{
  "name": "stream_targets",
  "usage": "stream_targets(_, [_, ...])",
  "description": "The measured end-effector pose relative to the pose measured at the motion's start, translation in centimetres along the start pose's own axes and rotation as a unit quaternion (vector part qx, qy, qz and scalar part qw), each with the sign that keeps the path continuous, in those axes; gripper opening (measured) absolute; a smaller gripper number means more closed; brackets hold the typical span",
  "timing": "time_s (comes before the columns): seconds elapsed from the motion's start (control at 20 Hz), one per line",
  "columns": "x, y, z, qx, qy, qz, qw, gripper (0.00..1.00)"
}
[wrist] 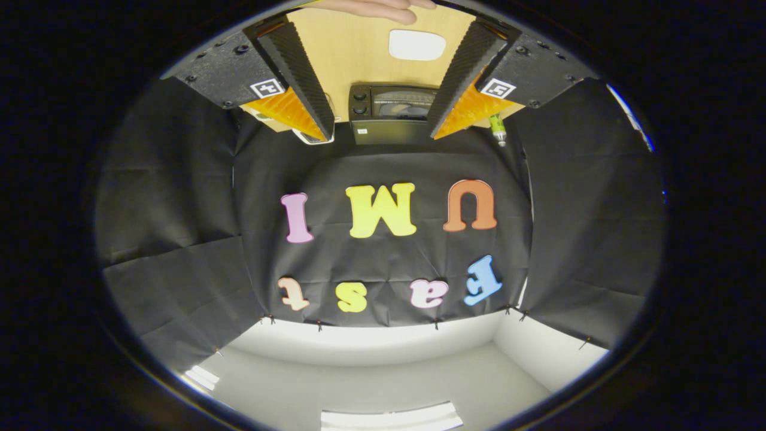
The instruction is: Open the toaster oven, put the food inside, and close the toaster oven door.
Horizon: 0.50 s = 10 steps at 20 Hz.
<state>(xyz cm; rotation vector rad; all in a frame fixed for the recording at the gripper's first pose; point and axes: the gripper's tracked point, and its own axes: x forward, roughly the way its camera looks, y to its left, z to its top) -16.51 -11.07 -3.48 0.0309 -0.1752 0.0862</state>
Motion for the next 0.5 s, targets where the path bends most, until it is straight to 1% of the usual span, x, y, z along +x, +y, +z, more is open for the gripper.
stream_targets(0.5, [-0.25, 0.37, -0.67, 0.003, 0.008, 0.017, 1.000, 1.00])
